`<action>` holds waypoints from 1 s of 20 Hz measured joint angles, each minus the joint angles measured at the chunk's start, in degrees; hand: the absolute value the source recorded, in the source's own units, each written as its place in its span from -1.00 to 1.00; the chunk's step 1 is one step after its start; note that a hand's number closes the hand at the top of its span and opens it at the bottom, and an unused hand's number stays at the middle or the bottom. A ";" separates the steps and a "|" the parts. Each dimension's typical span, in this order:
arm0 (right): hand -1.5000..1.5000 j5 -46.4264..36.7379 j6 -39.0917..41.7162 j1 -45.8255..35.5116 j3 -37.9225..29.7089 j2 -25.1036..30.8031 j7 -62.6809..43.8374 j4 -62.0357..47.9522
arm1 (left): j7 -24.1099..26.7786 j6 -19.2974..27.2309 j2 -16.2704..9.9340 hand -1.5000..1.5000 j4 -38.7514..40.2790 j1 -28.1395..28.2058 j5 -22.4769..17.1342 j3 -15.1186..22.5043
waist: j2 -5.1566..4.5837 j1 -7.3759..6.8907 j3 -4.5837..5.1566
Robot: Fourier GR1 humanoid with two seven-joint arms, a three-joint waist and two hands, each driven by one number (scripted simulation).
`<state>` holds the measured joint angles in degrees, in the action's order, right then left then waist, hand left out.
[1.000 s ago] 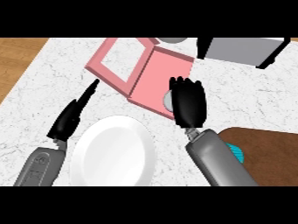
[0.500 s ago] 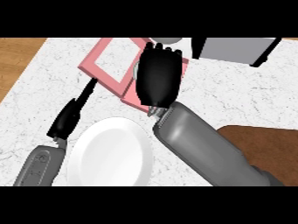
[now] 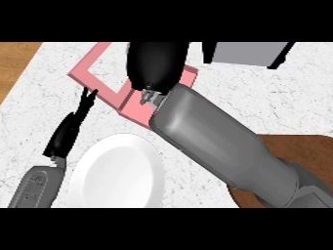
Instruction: Pick the can from the cutting board and place it in the cardboard box
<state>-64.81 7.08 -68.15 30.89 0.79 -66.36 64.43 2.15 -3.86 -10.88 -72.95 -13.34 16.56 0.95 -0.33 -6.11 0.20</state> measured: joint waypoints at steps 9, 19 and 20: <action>1.00 6.09 -1.51 -1.81 -2.38 -0.06 1.14 -11.09 | -0.10 0.86 -0.43 0.00 -2.15 2.93 -0.18 -1.08 | -0.03 2.69 -0.11; -1.00 19.18 -11.63 2.56 -7.60 -0.44 8.50 -19.72 | 0.39 0.93 -0.63 0.00 -3.68 3.99 -0.28 -1.48 | -0.37 2.80 -0.20; -1.00 19.18 -14.47 2.75 -7.99 -0.49 9.90 -20.18 | 0.55 0.79 -0.67 0.00 -3.83 4.17 -0.35 -1.48 | -0.42 2.80 -0.20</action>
<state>-45.63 -7.39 -65.40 22.90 0.30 -56.46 44.25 2.70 -3.07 -11.55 -76.77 -9.17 16.20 -0.53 -0.74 -3.31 0.00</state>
